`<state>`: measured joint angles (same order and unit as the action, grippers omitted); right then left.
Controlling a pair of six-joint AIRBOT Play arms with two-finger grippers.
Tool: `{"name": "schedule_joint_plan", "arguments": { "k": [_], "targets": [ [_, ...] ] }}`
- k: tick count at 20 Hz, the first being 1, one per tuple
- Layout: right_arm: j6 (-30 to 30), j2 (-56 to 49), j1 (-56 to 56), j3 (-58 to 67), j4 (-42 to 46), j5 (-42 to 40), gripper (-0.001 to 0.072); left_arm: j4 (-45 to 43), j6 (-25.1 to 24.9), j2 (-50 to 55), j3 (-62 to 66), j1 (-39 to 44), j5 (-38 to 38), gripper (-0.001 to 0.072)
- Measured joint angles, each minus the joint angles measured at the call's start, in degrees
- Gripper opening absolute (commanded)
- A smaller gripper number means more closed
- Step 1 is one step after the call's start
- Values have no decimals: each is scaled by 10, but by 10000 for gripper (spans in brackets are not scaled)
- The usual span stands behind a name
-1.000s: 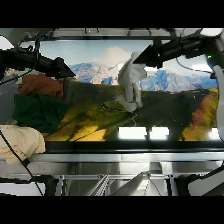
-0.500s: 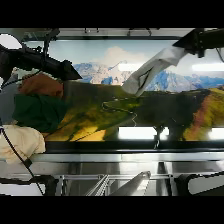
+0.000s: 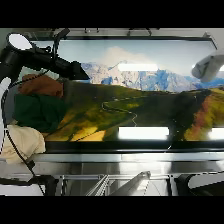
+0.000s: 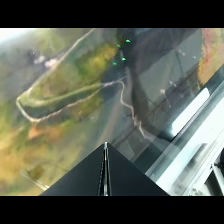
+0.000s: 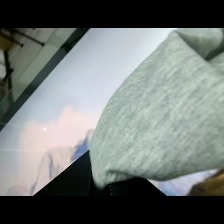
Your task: Fold the shirts.
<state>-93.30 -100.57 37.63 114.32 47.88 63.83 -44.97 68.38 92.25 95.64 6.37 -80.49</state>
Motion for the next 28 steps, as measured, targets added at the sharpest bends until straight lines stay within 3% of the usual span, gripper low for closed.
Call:
{"name": "schedule_joint_plan", "arguments": {
  "k": [8, 16, 17, 18, 19, 24, 28],
  "targets": [
    [-105, 33, 142, -78, 288, 181, 20, 0, 0, 0, 0, 7, 3, -1],
    [-124, 115, 224, -290, 426, 204, 25, 0, 0, 22, 0, 7, -33, -2],
    [-124, 122, 231, -311, 441, 203, 57, 0, 0, 26, 0, 7, -40, -2],
    [-124, 129, 237, -326, 461, 203, 319, 0, 0, 30, 0, 7, -46, -1],
    [-124, 134, 243, -339, 484, 207, 720, 0, 0, 32, 0, 7, -51, -1],
    [-108, 147, 262, -363, 543, 245, 700, 1, 0, 37, 0, 7, -61, -2],
    [-84, 155, 254, -366, 487, 242, 701, 2, 0, 31, 0, 7, -63, -2]
  ]
}}
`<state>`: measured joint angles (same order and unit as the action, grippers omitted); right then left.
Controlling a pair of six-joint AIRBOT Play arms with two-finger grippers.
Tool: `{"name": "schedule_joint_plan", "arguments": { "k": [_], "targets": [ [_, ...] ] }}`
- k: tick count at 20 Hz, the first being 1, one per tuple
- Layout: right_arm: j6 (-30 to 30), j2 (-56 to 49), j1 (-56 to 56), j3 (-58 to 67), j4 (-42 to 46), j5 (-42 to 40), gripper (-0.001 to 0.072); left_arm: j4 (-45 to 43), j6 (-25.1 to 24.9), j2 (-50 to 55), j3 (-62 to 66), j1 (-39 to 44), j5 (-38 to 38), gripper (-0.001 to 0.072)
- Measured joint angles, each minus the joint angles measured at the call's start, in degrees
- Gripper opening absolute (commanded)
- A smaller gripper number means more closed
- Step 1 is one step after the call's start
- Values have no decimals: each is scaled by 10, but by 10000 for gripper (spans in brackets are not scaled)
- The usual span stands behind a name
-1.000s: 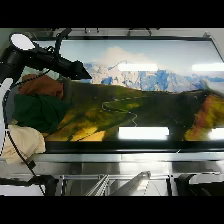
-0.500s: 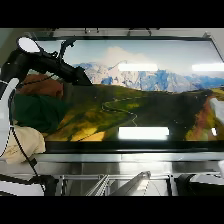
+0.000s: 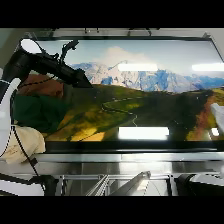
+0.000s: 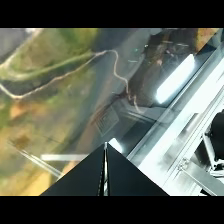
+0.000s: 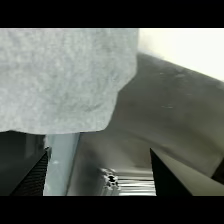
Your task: Fold the shirts.
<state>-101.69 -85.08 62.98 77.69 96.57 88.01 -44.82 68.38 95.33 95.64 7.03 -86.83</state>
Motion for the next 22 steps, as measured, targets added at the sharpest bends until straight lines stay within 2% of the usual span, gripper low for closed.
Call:
{"name": "schedule_joint_plan", "arguments": {
  "k": [1, 2, 3, 4, 8, 12, 18, 22],
  "targets": [
    [12, 3, -5, 0, -33, -8, 698, 0, -1, -6, 0, -1, 0, -2],
    [26, 7, -11, -1, -71, -15, 652, 0, -1, -14, 0, -4, 5, -2],
    [43, 11, -19, -1, -119, -19, 381, 0, -2, -22, 0, -7, 8, -2],
    [58, 16, -29, -3, -169, -23, 29, 0, -3, -33, 0, -13, 11, -1],
    [115, 56, -102, -47, -377, -52, 21, 26, -4, -77, -5, -47, 5, 17],
    [176, 125, -256, -169, -501, -103, 22, 49, -8, -143, -94, -81, -5, 18],
    [235, 177, -544, -297, -556, -222, 22, 57, -30, -268, -358, -130, 16, 25],
    [247, 183, -647, -315, -564, -289, 22, 58, -47, -314, -478, -155, 25, 26]
  ]
}}
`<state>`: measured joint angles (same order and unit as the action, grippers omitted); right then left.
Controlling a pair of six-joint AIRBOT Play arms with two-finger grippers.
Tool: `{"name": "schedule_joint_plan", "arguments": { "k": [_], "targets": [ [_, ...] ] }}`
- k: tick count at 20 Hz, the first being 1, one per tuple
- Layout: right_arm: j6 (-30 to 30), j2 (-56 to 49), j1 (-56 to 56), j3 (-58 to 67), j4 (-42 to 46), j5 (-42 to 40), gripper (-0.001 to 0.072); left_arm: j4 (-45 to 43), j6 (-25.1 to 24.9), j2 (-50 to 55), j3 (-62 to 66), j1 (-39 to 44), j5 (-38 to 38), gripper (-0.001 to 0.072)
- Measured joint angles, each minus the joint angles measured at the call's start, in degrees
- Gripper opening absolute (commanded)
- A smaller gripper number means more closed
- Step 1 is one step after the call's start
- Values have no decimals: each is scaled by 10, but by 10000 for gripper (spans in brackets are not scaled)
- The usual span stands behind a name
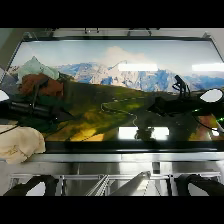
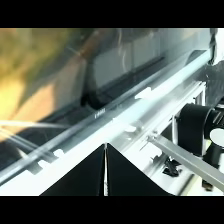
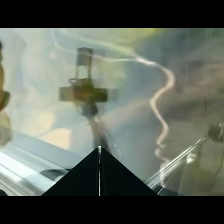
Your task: Fold the shirts.
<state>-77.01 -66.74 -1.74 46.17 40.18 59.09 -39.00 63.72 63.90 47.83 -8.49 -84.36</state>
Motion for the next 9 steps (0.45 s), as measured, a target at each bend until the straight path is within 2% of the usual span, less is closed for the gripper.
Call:
{"name": "schedule_joint_plan", "arguments": {
  "k": [9],
  "targets": [
    [3, 2, -38, -6, -4, -27, 22, 2, -6, -21, -66, -17, 3, 27]
  ]
}}
